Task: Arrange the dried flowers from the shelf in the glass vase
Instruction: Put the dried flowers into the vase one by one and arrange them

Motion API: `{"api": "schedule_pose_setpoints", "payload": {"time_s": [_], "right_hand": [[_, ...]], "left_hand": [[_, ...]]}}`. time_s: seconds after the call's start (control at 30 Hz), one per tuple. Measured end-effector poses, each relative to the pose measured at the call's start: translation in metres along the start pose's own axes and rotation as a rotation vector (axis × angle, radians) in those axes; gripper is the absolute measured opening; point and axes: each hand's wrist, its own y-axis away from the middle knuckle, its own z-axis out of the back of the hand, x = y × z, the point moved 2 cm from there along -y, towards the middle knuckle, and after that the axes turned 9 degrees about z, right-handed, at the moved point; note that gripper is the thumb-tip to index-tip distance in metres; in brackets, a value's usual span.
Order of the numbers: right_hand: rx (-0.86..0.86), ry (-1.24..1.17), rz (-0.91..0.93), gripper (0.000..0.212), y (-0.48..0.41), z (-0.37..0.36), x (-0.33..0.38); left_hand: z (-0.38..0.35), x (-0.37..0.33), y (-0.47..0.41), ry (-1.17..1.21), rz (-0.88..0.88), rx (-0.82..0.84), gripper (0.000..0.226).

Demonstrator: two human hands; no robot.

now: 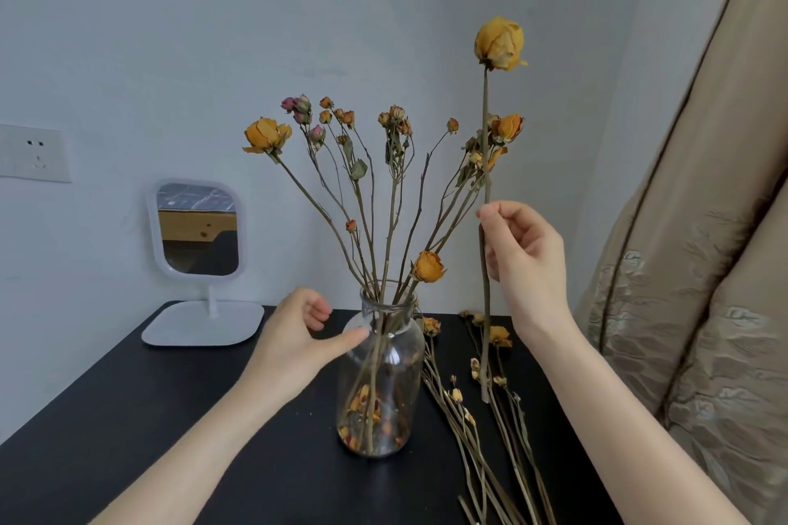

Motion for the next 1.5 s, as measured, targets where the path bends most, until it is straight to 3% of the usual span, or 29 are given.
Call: {"api": "schedule_pose_setpoints", "payload": {"time_s": [0.13,0.27,0.37,0.67,0.83,1.23,1.5], "right_hand": [[-0.001,0.002,0.024,0.014,-0.013,-0.013,0.006],[-0.022,0.015,0.031,0.017,-0.025,-0.022,0.011],[-0.030,0.053,0.078,0.019,-0.030,-0.027,0.014],[-0.021,0.218,0.180,0.021,-0.030,-0.037,0.009],[0.057,0.310,0.128,0.019,-0.023,-0.041,-0.002],[0.345,0.466,-0.022,0.011,0.014,-0.040,-0.030],[0.571,0.556,-0.082,0.014,0.028,-0.042,-0.042]], "left_hand": [[-0.022,0.001,-0.023,0.114,0.140,0.377,0.067],[-0.039,-0.009,-0.037,0.163,0.138,0.505,0.057],[-0.044,-0.009,-0.039,0.176,0.129,0.450,0.048],[-0.056,-0.010,-0.028,0.152,0.042,0.162,0.068],[-0.062,-0.011,-0.027,0.141,0.053,0.069,0.067],[-0.068,-0.003,-0.029,0.157,0.043,0.022,0.060],[-0.068,-0.003,-0.027,0.217,0.058,0.052,0.075]]}}
